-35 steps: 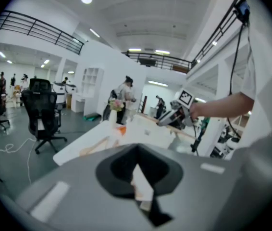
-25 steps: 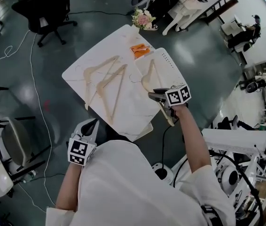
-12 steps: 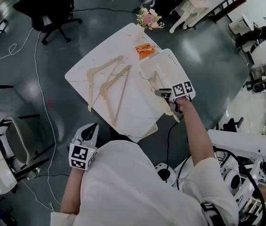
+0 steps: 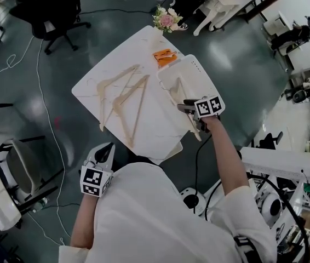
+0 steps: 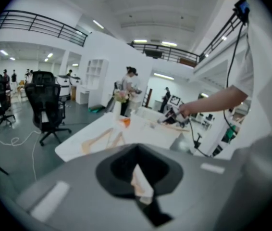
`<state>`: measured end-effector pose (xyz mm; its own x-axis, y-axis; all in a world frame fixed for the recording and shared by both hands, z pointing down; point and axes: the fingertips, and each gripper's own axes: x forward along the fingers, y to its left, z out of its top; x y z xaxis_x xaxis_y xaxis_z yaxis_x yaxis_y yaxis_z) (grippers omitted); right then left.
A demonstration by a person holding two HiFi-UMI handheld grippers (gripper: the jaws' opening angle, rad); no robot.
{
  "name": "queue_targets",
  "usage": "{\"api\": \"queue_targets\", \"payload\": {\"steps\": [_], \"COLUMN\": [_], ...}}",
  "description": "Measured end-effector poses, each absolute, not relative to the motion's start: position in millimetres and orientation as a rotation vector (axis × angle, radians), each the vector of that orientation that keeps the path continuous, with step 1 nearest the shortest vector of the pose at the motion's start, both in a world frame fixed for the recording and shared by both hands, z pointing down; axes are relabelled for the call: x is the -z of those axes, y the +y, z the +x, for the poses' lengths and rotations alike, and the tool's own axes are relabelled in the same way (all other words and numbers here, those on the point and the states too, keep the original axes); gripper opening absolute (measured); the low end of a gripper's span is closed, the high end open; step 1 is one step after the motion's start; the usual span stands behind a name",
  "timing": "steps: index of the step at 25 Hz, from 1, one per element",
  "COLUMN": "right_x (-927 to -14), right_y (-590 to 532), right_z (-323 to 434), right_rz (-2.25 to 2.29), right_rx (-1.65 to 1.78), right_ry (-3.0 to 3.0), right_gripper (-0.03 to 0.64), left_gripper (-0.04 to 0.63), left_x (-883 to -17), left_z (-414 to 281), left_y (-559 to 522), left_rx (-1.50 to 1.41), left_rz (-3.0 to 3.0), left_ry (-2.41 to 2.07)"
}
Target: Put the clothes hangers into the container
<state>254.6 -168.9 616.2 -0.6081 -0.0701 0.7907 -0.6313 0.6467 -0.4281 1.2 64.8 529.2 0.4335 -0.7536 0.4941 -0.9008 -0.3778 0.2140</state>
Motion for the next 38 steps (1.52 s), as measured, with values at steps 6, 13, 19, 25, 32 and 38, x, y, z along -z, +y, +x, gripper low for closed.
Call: {"api": "queue_targets", "payload": {"steps": [6, 13, 19, 25, 32, 38], "right_x": [-586, -544, -524, -525, -520, -527], "right_y": [-169, -126, -79, -25, 19, 36], "right_z": [260, 229, 195, 153, 118, 104], "right_rz": [0.663, 0.622, 0.581, 0.59, 0.545, 0.563], "right_rx": [-0.877, -0.801, -0.807, -0.926, -0.931, -0.954], "right_ry": [-2.187, -2.311, -2.416, -2.533, -2.584, -2.562], "right_gripper": [0.191, 0.16, 0.063, 0.013, 0.003, 0.003], "left_gripper": [-0.002, -0.002, -0.002, -0.002, -0.002, -0.002], "left_x": [-526, -521, -522, -515, -507, -499], "left_z": [2, 4, -6, -10, -10, -5], "left_y": [68, 71, 71, 76, 83, 86], "left_rx": [-0.423, -0.393, -0.366, -0.342, -0.313, -0.289], "left_rz": [2.264, 2.289, 2.256, 2.254, 2.264, 2.296], "left_ry": [-1.38, -1.362, -1.375, -1.381, -1.367, -1.357]}}
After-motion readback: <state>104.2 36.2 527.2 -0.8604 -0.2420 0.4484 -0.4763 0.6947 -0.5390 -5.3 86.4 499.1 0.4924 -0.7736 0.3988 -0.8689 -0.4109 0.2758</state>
